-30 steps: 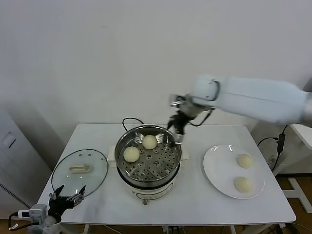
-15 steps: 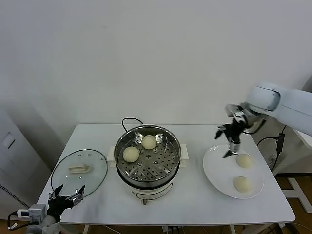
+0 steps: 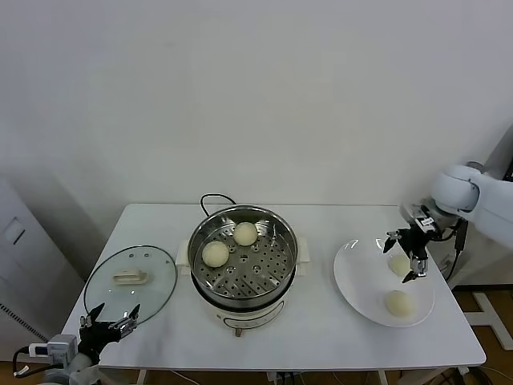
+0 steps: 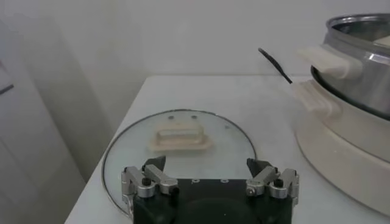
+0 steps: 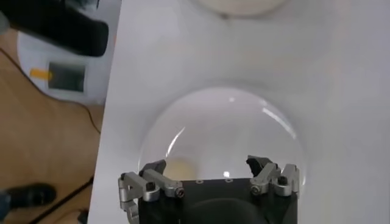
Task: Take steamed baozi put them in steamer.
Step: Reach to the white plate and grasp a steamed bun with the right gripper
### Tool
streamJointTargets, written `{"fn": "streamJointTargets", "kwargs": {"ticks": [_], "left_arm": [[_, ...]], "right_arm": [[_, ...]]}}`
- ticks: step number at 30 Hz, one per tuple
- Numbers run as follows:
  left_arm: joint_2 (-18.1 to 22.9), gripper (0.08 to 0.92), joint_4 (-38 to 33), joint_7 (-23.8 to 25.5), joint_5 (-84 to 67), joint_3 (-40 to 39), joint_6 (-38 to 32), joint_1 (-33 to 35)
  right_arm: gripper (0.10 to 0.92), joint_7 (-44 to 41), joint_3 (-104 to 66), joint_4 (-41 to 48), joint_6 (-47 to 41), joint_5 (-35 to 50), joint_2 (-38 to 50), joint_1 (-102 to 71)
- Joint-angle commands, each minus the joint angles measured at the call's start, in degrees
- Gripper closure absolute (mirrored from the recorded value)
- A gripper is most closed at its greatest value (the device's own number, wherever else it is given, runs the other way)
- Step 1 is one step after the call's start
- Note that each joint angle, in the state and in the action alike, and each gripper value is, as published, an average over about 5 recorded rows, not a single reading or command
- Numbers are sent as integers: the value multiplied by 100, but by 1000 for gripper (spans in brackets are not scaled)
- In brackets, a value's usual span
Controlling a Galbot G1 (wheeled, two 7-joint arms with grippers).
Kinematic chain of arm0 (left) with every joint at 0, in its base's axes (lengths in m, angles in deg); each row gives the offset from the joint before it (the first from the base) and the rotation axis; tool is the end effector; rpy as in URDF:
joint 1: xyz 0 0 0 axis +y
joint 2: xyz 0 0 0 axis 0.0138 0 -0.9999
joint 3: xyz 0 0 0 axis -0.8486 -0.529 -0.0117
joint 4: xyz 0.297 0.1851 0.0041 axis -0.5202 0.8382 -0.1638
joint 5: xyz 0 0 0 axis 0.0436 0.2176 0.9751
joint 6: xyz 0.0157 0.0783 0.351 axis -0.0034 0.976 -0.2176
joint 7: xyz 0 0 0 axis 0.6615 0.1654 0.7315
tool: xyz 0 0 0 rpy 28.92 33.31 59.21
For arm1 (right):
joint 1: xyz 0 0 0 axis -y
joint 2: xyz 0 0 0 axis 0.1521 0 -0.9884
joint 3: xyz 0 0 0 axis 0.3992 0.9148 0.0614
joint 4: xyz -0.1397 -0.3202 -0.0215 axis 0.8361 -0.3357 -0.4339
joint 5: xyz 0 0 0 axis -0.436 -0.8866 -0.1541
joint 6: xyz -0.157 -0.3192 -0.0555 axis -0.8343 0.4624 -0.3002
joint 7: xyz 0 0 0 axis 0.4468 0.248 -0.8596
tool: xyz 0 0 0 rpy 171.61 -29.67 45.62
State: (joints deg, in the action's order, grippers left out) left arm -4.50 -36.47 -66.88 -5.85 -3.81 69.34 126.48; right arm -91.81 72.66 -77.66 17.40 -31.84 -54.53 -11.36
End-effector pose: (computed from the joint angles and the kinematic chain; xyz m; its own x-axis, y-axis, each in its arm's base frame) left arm 0.1819 0.1339 -0.2939 -0.8752 -0.0009 0.4838 0.0148 0.9995 0.0285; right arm 0.5134 -0.2306 -0.1202 -0.0055 -0.1272 0.9919 -0.9832 -0.1801 -0.0285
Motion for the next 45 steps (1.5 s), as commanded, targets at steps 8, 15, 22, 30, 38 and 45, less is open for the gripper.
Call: {"fn": "streamJointTargets", "kwargs": {"ticks": [8, 15, 22, 30, 38, 45], "left_arm": [[9, 177, -4, -1, 4, 3, 4, 21], [27, 177, -5, -1, 15, -12, 11, 10], [28, 177, 3, 1, 17, -13, 7, 18], [35, 177, 29, 3, 35, -17, -3, 26], [43, 177, 32, 6, 65, -22, -10, 35], [50, 177, 44, 10, 83, -30, -15, 38]], "right_arm": [[203, 112, -1427, 374, 394, -898, 101, -1841], [203, 229, -1728, 492, 405, -1174, 16, -2141], [213, 262, -1925, 615, 402, -1327, -99, -2353], [274, 218, -2083, 674, 384, -1440, -149, -2544], [350, 246, -2203, 710, 353, -1509, -187, -2687], [465, 273, -2252, 730, 334, -1469, -201, -2723]]}}
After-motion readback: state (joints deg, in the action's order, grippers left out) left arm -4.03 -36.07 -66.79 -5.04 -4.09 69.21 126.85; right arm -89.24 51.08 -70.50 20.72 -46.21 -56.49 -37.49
